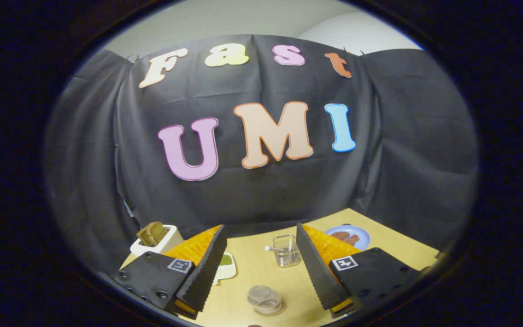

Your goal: Take the bottle from table, then pour the juice into the cup, finally place the bottle on the coaster

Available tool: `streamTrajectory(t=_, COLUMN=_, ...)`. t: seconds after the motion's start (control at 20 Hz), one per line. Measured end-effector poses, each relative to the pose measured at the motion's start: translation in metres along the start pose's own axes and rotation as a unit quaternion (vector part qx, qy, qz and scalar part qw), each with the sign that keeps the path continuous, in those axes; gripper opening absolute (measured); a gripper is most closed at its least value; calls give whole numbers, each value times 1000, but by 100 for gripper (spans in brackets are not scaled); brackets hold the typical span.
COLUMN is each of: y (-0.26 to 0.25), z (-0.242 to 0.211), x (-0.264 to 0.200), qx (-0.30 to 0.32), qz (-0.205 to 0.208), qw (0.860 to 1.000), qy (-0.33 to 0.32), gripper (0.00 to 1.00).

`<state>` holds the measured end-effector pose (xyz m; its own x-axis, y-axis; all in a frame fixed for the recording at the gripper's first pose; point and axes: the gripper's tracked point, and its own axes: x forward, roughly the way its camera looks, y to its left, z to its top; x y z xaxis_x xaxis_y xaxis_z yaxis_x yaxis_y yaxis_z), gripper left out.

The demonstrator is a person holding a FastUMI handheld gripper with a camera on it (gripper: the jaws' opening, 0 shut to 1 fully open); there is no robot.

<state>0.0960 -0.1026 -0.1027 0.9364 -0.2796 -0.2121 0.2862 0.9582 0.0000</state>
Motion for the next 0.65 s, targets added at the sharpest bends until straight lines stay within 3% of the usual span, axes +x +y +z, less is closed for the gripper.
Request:
streamTrajectory(t=0.4, y=20, z=77, x=-18, qx=-43, qz=44, qw=997, qy=-40, gripper=95)
streamTrajectory(t=0.65, y=33, z=96, x=-26, qx=-48, qz=62, qw=995, qy=-55, gripper=95)
